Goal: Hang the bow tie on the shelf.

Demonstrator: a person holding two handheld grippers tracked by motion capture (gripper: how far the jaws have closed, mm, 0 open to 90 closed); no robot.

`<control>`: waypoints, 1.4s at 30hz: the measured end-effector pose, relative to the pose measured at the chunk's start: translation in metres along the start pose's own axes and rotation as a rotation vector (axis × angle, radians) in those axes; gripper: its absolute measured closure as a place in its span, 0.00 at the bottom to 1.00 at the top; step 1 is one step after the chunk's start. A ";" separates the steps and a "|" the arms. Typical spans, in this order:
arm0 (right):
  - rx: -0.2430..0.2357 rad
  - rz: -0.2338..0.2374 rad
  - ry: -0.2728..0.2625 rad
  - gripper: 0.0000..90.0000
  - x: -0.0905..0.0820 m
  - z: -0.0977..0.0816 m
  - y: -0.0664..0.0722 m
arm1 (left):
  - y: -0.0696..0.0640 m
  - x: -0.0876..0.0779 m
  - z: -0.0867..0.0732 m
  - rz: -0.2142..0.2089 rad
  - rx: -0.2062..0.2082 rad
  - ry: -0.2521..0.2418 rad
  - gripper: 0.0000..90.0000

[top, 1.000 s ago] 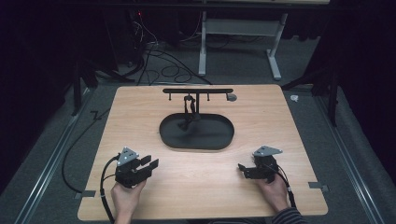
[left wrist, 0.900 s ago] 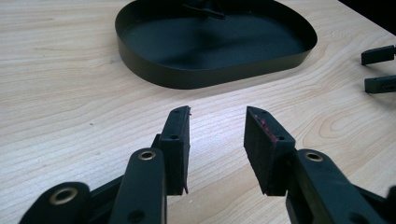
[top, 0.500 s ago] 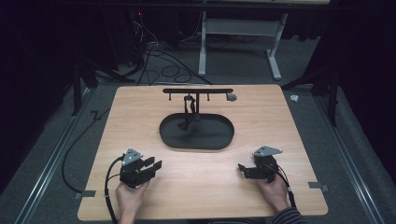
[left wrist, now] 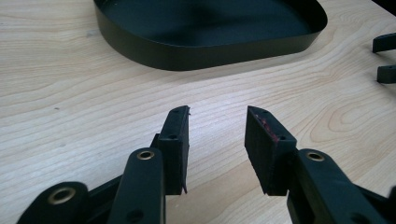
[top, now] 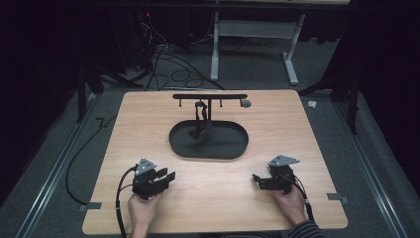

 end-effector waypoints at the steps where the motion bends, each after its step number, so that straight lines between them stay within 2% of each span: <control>1: -0.001 0.000 0.002 0.22 0.000 0.000 0.000 | -0.001 0.002 0.000 0.001 0.000 0.000 0.67; 8: -0.001 0.000 0.000 0.22 0.000 0.000 0.000 | -0.004 0.010 0.000 0.014 0.011 0.014 0.66; 15: -0.001 0.000 0.002 0.22 0.000 0.000 0.000 | -0.005 0.019 -0.001 0.050 0.034 0.044 0.64; 24: -0.002 0.000 0.002 0.22 0.000 0.000 0.000 | -0.007 0.026 -0.003 0.081 0.058 0.056 0.63; 31: -0.001 0.001 0.003 0.22 0.000 0.000 0.000 | -0.005 0.032 -0.005 0.127 0.082 0.064 0.61; 40: -0.002 0.001 0.002 0.22 0.000 0.000 0.000 | -0.005 0.038 -0.007 0.154 0.102 0.077 0.59; 42: 0.000 0.001 0.003 0.22 0.000 0.000 0.000 | -0.004 0.039 -0.009 0.148 0.093 0.074 0.58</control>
Point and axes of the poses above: each handheld gripper's, and its own axes: x roughly forward along the jaws, z roughly out of its top, y roughly to its left, the point moved 2 cm from there along x, roughly forward along the jaws, and after that the axes turned 3 degrees about -x, right-handed, at the moved point
